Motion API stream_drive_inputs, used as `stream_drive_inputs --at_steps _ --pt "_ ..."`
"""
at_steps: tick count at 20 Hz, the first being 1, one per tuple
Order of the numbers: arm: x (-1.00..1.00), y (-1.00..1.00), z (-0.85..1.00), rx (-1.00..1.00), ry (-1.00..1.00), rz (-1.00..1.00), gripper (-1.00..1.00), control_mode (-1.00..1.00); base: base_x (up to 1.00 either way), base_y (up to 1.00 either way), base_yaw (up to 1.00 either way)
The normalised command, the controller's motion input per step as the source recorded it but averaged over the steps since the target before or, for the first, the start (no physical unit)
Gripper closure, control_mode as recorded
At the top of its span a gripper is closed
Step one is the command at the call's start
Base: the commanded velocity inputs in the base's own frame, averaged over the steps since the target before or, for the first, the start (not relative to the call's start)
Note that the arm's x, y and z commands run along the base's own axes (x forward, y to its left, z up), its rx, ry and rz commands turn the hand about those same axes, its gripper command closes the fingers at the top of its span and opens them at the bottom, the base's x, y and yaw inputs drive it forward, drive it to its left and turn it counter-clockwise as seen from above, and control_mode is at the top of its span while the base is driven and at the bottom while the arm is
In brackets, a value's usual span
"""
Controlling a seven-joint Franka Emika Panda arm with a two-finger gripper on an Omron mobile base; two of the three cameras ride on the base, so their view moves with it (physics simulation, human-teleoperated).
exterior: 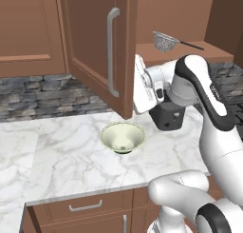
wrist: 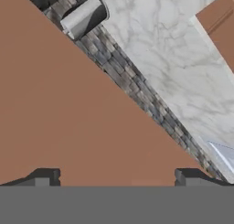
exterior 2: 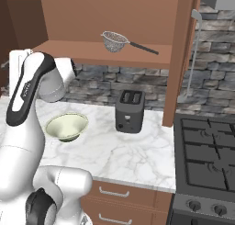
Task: Open the cabinet and setup a tea strainer by placing it in the bowl upright.
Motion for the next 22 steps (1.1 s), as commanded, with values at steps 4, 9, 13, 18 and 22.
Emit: stream_drive_inputs --at_steps 4,9,13,18,22 --pt "0.00 0.90 -0.14 0.00 0.00 0.00 -1.00 -1.00 0.00 0.00 0.00" --pt "0.00 0.79 -0.02 0.00 0.00 0.00 -1.00 -1.00 0.00 0.00 0.00" --pt "0.00 0.66 0.00 0.00 0.00 0.00 -1.00 -1.00 0.00 0.00 0.00" --pt "0.00 0.28 0.00 0.00 0.00 0.00 -1.00 -1.00 0.00 0.00 0.00" --pt "0.01 -0.08 -0.01 -0.06 -0.02 0.01 -1.00 -1.00 0.00 0.00 0.00"
